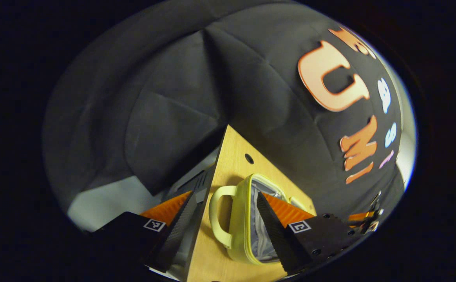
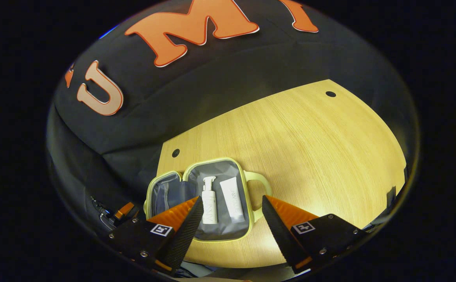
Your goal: First open the suitcase, pack the skin care products into it, and then close the suitcase.
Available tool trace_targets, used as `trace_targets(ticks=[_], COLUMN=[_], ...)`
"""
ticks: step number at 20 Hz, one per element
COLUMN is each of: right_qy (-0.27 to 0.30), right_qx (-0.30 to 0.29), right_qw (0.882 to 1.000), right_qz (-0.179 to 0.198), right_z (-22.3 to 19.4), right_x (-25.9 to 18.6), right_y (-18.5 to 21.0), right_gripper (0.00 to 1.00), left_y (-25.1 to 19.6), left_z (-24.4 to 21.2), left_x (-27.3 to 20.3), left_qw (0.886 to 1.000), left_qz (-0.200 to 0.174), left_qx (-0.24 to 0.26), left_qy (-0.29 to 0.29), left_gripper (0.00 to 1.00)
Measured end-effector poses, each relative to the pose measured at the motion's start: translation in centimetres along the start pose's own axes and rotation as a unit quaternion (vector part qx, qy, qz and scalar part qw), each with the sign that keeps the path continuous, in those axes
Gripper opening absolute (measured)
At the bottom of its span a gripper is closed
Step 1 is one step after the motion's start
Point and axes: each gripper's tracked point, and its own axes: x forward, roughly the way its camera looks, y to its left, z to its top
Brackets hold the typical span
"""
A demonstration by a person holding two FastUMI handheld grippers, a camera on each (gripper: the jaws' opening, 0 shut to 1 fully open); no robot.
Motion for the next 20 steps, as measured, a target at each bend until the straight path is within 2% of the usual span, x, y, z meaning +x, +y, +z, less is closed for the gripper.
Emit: trace_targets(ticks=[3,8,10,12,14,17,18,20], right_qy=[0.008,0.024,0.027,0.029,0.032,0.036,0.039,0.04], right_qx=[0.005,0.015,0.025,0.03,0.04,0.05,0.048,0.043], right_qw=[1.0,1.0,0.999,0.999,0.999,0.998,0.998,0.998], right_qz=[-0.003,-0.003,-0.007,-0.014,-0.015,-0.015,-0.019,-0.022], right_z=[-0.5,-1.5,-1.6,-1.8,-1.8,-2.2,-2.4,-2.5], right_x=[0.6,1.0,1.0,0.9,0.7,0.6,0.6,0.6], right_y=[0.4,0.9,0.6,0.0,-0.2,-0.5,-0.7,-1.0], right_gripper=[0.96,0.96,0.96,0.96,0.96,0.96,0.96,0.96], left_y=[0.8,3.0,2.2,2.1,2.6,3.2,3.1,1.9], left_z=[-1.5,-2.1,-2.2,-2.6,-3.3,-3.4,-3.1,-2.6], left_x=[0.4,2.6,3.1,3.4,4.4,5.1,4.9,4.4], left_qw=[0.999,0.997,0.996,0.995,0.995,0.993,0.992,0.991], left_qz=[-0.019,-0.011,-0.031,-0.036,-0.029,-0.011,-0.011,-0.023], left_qx=[-0.048,-0.07,-0.088,-0.095,-0.097,-0.119,-0.124,-0.129], left_qy=[0.012,0.015,0.012,0.014,0.022,0.02,0.02,0.016], left_gripper=[0.98,0.96,0.95,0.8,0.8,0.15,0.17,0.11])
